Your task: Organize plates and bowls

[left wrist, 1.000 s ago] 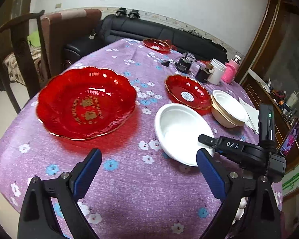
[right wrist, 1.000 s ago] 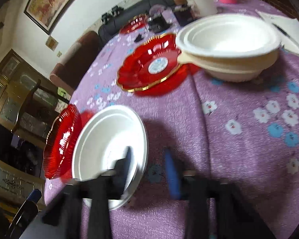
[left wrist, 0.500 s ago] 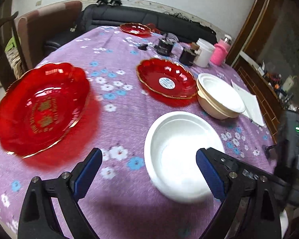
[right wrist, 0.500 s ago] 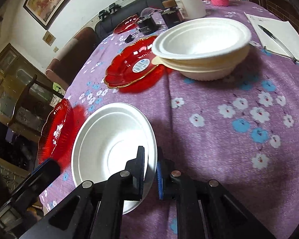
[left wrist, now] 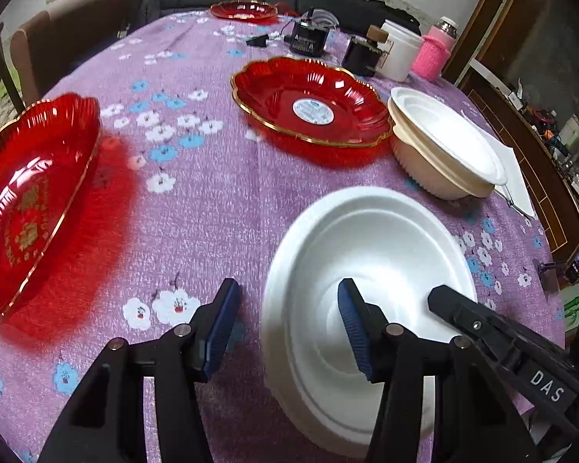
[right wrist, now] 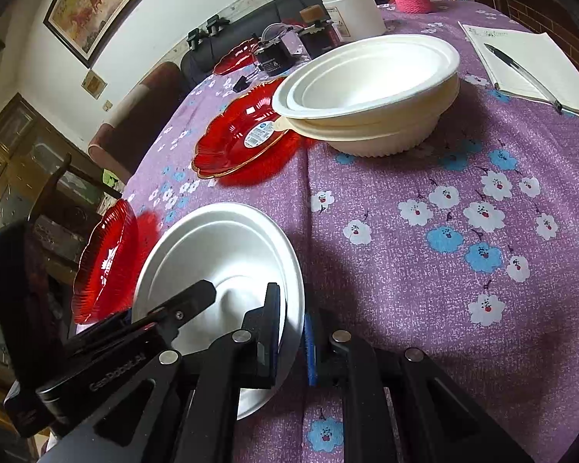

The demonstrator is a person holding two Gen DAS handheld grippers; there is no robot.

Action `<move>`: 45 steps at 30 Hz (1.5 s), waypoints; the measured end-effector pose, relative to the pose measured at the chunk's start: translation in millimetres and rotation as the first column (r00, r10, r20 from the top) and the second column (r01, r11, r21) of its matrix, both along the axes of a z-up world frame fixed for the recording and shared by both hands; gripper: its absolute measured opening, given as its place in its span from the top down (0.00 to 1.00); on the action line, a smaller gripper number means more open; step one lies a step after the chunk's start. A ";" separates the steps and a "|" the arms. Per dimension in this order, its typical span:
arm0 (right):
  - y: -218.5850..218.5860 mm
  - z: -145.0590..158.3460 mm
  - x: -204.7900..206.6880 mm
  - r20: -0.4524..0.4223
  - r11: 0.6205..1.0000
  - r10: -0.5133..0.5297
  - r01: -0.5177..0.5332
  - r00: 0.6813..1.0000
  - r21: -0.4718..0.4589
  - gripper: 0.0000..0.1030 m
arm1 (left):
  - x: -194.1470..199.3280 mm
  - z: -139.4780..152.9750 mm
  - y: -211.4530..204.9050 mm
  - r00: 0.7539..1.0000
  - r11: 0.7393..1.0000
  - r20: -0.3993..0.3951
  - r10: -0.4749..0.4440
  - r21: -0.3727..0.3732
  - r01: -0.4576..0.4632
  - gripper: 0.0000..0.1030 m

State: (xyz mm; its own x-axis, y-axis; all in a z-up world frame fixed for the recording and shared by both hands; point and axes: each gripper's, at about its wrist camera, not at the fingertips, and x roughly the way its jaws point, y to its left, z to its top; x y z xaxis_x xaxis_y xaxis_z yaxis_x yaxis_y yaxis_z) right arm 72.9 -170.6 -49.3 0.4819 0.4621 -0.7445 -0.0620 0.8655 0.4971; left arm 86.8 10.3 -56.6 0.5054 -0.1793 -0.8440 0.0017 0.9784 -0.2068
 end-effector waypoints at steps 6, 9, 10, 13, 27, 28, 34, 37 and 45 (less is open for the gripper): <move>1.5 -0.6 -0.6 0.009 1.000 0.007 -0.007 1.000 0.000 0.88 | -0.8 1.5 -7.9 1.000 1.000 -0.007 -0.023 -0.001 0.023 0.49; 7.7 3.7 -3.2 0.026 0.999 0.017 -0.016 1.000 -0.029 0.88 | -6.0 6.8 -13.4 0.999 0.999 0.012 -0.038 0.009 0.038 0.56; 8.9 4.7 -3.8 0.033 0.999 0.019 -0.017 0.999 -0.041 0.88 | -6.5 8.3 -13.7 0.999 0.999 0.017 -0.039 0.008 0.038 0.56; 11.1 8.8 -7.0 0.047 0.998 0.026 -0.024 0.999 -0.053 0.88 | -11.6 16.0 -10.0 0.999 0.999 0.036 -0.035 -0.008 0.035 0.58; 35.3 39.1 -26.2 0.108 0.997 0.073 -0.069 0.991 -0.041 0.88 | -47.5 54.3 17.9 0.993 0.999 0.117 0.000 -0.043 0.005 0.59; 39.5 42.8 -27.4 0.115 0.996 0.080 -0.075 0.990 -0.043 0.88 | -50.1 57.1 22.0 0.992 0.999 0.125 0.006 -0.046 0.000 0.58; 68.9 61.4 -31.6 0.150 0.992 0.127 -0.122 0.981 -0.040 0.88 | -66.1 76.7 51.2 0.982 0.998 0.180 0.054 -0.044 -0.046 0.58; 87.3 67.5 -30.0 0.153 0.988 0.153 -0.150 0.976 -0.031 0.88 | -71.1 83.2 68.7 0.977 0.996 0.196 0.083 -0.044 -0.076 0.58; 154.1 83.8 -13.7 0.166 0.972 0.232 -0.234 0.959 -0.008 0.88 | -75.2 94.3 132.3 0.955 0.979 0.217 0.204 -0.055 -0.196 0.58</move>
State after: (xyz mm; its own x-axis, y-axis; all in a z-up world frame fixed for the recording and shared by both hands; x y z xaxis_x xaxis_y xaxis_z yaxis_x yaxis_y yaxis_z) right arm 59.2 -16.5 34.5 0.4752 0.5843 -0.6578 -0.3427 0.8115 0.4733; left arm 11.6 142.6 37.6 0.7067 -0.0812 -0.7029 -0.1440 0.9561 -0.2552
